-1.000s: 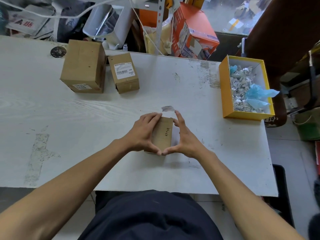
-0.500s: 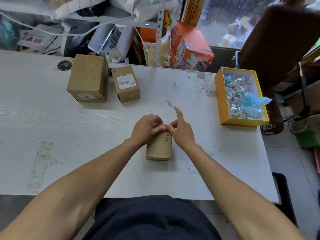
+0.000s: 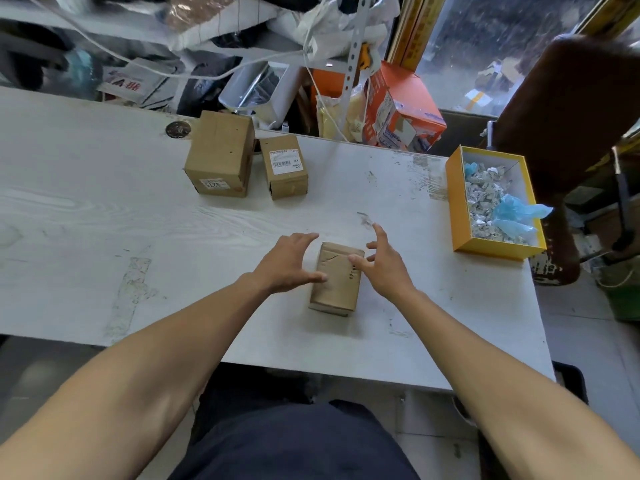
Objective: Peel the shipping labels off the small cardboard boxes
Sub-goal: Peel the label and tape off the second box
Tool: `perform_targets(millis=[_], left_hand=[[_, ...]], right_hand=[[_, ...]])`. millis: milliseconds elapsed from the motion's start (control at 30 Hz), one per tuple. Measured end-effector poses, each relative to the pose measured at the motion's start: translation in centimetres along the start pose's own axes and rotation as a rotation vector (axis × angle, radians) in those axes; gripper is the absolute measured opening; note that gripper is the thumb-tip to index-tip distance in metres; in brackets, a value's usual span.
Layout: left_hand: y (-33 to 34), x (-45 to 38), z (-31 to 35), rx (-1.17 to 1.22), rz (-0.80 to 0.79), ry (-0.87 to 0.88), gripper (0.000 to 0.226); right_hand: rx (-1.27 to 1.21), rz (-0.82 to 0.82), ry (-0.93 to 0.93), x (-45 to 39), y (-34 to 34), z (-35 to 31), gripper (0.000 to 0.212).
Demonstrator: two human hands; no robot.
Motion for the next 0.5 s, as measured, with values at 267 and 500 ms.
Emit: perform_targets(millis=[267,500], left_hand=[[-9.4,-3.1,4.4,-0.294,-0.005,0.038,0.089],[-16.5,-3.7,8.2,-0.443,0.082,0.185,0.065]], right_hand=[[0.333,0.008,-0.075,-0.8,-5.1,-8.4,0.062],[0.256,0.128,-0.180,2.5,-8.5,-15.7,0.026]])
Point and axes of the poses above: each hand's wrist, its own x-axis away from the middle knuckle, its own y-axis out of the palm, z = x × y, the point moved 7 cm from there along -x, towards the middle knuckle, and after that the axes turned 11 degrees about y, right-handed, at the moved point
